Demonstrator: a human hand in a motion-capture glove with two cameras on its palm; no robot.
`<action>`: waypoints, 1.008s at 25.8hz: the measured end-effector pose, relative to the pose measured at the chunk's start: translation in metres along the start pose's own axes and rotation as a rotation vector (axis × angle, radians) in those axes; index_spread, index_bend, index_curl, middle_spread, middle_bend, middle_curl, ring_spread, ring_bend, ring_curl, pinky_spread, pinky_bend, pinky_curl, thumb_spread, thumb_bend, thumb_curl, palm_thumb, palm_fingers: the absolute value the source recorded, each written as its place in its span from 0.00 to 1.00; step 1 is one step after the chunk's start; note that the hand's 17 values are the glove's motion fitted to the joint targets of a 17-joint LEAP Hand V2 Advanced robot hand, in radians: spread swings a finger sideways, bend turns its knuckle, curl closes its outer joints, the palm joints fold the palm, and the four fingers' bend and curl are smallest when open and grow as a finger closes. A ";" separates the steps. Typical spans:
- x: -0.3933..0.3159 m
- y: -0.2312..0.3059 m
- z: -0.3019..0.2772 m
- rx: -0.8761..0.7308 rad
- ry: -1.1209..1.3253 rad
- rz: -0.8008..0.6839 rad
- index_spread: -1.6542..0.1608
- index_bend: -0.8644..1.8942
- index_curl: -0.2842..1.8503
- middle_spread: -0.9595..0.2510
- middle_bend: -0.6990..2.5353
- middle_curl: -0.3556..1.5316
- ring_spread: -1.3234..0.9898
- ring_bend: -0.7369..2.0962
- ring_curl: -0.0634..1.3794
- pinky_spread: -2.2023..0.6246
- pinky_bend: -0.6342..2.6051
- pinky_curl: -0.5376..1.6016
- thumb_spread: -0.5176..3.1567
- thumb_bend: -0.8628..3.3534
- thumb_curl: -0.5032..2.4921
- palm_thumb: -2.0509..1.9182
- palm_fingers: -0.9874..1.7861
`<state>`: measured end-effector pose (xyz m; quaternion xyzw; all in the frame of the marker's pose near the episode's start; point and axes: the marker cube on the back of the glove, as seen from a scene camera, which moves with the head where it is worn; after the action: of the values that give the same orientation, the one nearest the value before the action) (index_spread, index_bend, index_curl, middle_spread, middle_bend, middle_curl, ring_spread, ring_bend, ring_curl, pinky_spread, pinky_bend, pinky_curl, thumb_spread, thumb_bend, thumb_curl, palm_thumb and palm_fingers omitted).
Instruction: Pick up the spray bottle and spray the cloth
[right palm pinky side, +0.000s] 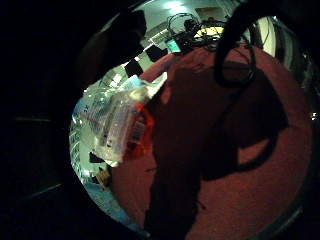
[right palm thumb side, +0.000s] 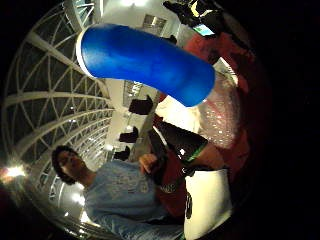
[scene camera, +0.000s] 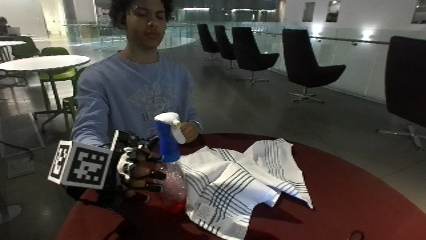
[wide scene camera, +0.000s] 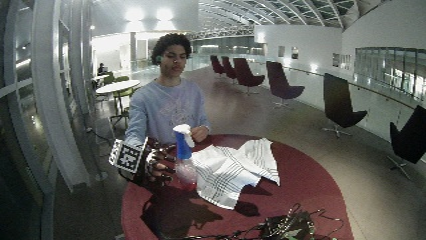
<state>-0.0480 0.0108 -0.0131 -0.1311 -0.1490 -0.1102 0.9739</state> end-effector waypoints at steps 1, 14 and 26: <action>-0.003 -0.003 0.006 0.001 -0.042 -0.002 0.71 0.36 0.27 0.76 0.31 0.35 0.58 0.37 0.23 0.86 0.26 0.35 0.42 0.23 0.26 0.64 0.57; -0.023 -0.032 0.050 0.116 -0.215 0.020 0.72 0.35 0.24 0.75 0.32 0.37 0.57 0.41 0.26 0.87 0.29 0.38 0.41 0.21 0.27 0.67 0.64; -0.029 -0.034 0.037 0.218 -0.142 -0.002 0.77 0.36 0.27 0.70 0.35 0.41 0.53 0.47 0.31 0.84 0.26 0.39 0.38 0.22 0.31 0.73 0.77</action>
<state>-0.0934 -0.0049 0.0196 -0.0319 -0.2286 -0.0850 0.9693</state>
